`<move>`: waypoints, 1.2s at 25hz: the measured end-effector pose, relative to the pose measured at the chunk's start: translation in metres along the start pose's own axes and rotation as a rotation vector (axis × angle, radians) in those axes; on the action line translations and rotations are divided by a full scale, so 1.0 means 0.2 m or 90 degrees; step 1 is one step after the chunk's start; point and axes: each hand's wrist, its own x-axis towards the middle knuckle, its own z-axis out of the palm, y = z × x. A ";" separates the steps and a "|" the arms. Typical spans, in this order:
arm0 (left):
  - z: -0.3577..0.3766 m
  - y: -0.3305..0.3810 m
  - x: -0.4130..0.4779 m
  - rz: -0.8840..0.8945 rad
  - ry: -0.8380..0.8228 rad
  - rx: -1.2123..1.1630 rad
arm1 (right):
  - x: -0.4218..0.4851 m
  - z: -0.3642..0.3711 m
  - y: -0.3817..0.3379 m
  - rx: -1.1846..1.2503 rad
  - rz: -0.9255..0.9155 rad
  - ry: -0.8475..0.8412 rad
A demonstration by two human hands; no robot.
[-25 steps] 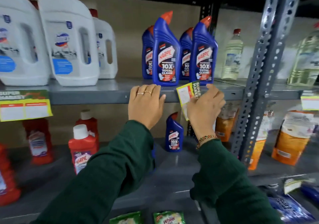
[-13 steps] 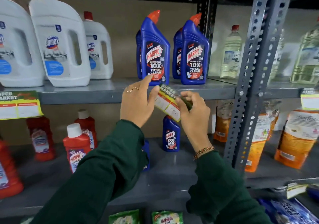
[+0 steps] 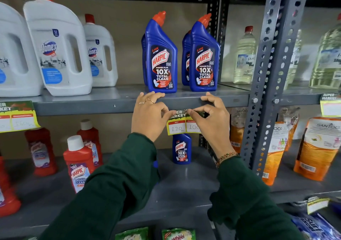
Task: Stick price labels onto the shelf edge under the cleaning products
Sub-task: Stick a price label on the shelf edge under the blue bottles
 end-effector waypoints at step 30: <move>0.13 -0.01 0.06 -0.021 0.183 0.022 | 0.10 0.08 0.01 -0.074 -0.037 0.085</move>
